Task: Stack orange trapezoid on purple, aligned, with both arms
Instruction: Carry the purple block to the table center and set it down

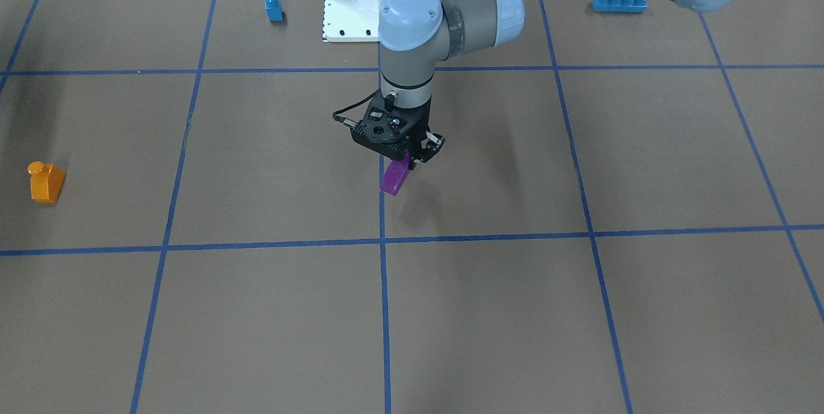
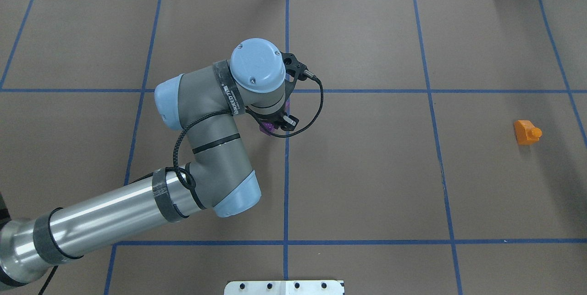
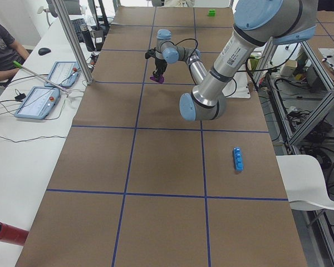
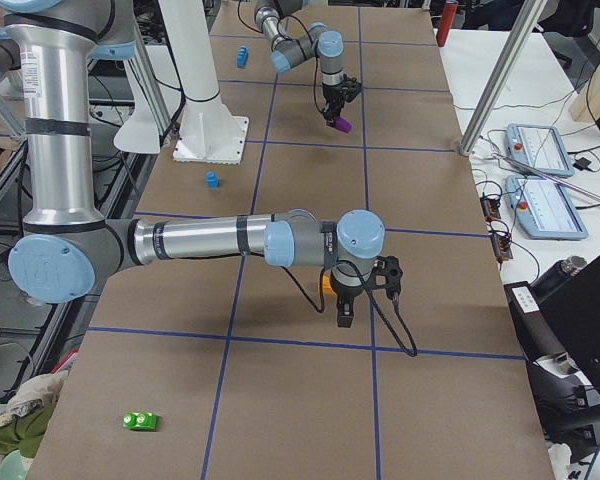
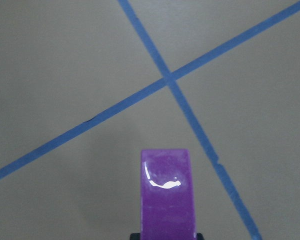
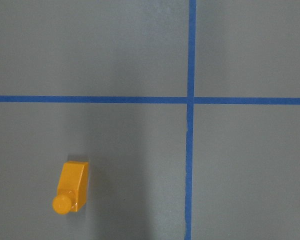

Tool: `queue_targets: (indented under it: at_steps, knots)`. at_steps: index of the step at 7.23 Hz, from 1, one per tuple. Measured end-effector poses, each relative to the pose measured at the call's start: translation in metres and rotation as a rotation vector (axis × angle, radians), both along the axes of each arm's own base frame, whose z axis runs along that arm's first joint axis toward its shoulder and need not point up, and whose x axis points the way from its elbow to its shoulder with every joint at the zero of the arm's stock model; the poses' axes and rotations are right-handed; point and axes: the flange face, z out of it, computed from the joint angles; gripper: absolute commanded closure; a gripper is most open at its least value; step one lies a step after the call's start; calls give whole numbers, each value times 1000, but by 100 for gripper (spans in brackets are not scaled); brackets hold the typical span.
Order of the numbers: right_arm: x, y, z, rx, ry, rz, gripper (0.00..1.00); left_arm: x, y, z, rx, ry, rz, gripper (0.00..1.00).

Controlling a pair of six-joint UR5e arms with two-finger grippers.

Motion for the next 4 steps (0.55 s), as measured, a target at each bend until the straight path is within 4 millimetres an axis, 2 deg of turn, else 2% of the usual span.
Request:
queue_targets:
  at_steps: [2, 3, 4]
  knots:
    - [0, 0, 0, -1, -2, 0, 0, 32, -6, 12, 24, 12, 3, 100]
    - [0, 0, 0, 0, -3, 0, 0, 40, -7, 17, 33, 6, 2, 93]
    - [0, -1, -1, 1, -3, 0, 0, 45, -6, 20, 37, 0, 4, 32]
